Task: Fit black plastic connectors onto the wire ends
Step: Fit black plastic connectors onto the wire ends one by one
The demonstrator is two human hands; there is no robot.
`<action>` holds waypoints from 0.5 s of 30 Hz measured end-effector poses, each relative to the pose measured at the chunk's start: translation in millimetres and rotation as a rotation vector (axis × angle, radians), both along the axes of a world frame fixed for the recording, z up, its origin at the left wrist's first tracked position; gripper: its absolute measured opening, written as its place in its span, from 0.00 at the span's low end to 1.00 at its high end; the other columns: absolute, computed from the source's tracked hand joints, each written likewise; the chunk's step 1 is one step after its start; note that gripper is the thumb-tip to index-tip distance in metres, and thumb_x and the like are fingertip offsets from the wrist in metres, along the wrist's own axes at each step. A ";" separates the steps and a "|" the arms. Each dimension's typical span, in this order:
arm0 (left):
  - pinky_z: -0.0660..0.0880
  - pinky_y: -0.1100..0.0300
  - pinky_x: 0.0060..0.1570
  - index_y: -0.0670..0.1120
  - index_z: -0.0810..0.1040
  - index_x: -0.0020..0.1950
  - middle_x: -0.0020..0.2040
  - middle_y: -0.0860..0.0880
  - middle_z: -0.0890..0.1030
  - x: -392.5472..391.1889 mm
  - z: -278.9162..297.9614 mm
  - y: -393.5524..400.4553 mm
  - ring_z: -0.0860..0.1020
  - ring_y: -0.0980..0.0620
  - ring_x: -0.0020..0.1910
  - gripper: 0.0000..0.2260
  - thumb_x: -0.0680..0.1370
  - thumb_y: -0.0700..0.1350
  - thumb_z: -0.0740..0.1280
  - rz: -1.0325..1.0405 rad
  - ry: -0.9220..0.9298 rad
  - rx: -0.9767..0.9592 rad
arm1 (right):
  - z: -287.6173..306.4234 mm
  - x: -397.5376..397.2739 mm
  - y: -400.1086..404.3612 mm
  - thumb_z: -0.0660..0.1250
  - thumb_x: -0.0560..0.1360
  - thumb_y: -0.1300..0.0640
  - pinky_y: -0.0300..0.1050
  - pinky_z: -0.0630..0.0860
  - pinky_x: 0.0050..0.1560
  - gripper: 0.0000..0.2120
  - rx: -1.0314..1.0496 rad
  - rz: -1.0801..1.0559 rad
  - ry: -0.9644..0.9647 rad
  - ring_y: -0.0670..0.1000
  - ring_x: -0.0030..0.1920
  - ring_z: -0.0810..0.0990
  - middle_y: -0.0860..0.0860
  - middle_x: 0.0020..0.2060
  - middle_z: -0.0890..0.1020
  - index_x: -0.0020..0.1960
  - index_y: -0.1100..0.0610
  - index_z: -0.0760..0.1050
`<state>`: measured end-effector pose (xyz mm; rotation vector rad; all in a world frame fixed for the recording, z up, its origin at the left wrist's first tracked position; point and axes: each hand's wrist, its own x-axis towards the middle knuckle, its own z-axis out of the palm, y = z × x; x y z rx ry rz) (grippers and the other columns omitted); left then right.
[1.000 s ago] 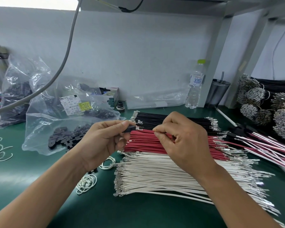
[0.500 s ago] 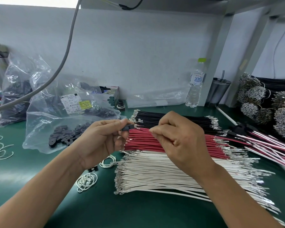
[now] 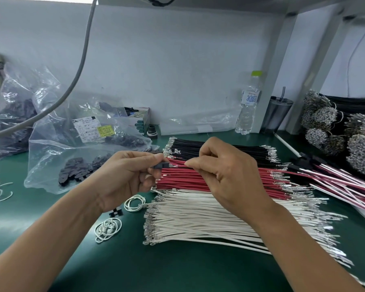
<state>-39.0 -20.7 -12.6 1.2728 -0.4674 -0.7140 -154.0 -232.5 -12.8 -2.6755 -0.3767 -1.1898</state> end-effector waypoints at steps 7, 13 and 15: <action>0.74 0.64 0.28 0.39 0.86 0.51 0.34 0.45 0.78 -0.2 -0.8 -0.6 0.74 0.53 0.27 0.14 0.71 0.47 0.76 -0.007 0.031 -0.017 | -5.7 1.2 8.8 0.72 0.78 0.55 0.38 0.67 0.34 0.07 0.052 0.018 0.009 0.44 0.37 0.71 0.45 0.40 0.75 0.54 0.50 0.86; 0.75 0.64 0.28 0.39 0.86 0.53 0.34 0.46 0.78 0.7 -2.6 -0.7 0.74 0.54 0.27 0.13 0.73 0.46 0.74 -0.004 0.040 -0.021 | -8.5 3.2 8.1 0.73 0.77 0.58 0.40 0.69 0.33 0.07 0.018 0.027 -0.024 0.45 0.39 0.71 0.45 0.40 0.75 0.54 0.51 0.86; 0.75 0.64 0.28 0.40 0.87 0.52 0.34 0.46 0.78 0.7 -3.0 -1.2 0.74 0.54 0.27 0.12 0.74 0.46 0.73 -0.006 0.050 -0.023 | -8.3 3.5 8.8 0.73 0.77 0.59 0.43 0.72 0.31 0.07 0.007 0.009 -0.044 0.46 0.38 0.72 0.46 0.40 0.75 0.54 0.52 0.86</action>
